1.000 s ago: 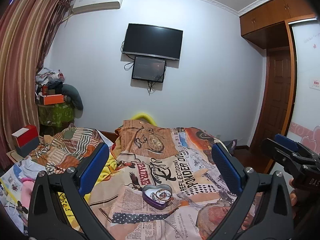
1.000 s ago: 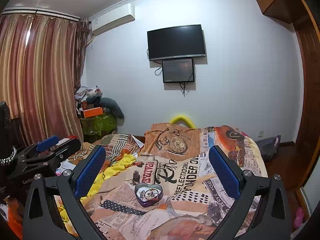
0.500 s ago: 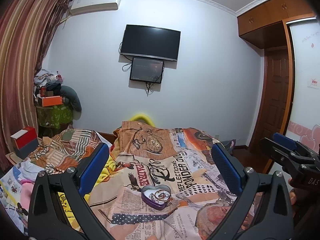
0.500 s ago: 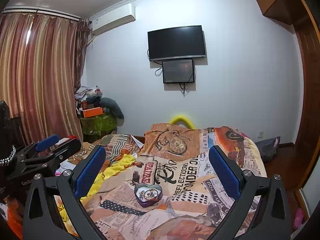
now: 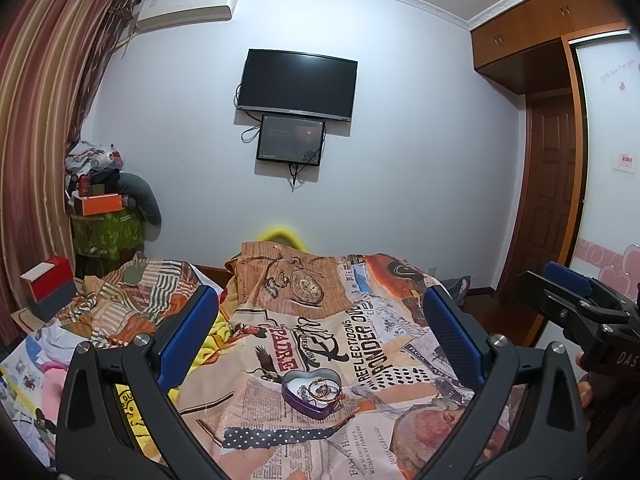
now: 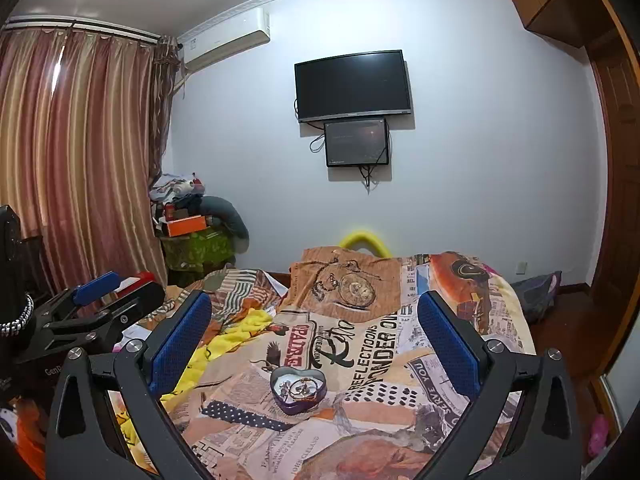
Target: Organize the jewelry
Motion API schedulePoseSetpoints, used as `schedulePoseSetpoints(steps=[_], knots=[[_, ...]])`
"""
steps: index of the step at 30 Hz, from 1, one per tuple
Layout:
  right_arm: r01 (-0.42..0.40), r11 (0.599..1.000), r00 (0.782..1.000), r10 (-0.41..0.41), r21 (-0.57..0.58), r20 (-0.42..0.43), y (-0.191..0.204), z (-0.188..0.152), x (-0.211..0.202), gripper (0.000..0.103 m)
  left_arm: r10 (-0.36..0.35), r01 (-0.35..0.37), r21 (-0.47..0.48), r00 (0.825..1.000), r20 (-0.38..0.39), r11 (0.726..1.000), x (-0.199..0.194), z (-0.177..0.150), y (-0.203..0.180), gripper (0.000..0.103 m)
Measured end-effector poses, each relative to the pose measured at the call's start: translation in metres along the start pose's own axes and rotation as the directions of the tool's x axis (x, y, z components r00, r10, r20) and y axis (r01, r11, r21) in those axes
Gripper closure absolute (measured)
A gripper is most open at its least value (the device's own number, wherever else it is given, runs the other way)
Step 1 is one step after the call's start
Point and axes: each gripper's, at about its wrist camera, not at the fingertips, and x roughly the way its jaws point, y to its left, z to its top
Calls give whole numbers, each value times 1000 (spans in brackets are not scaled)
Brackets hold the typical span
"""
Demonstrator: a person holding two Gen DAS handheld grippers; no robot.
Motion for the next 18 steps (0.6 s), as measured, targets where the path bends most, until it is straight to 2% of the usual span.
schedulePoseSetpoints(steps=[18], knots=[[7,1000,1000,-7,2,-11,0,-1,4,1,2,-2,13,1000,-5,1000,1,-4,-2,0]])
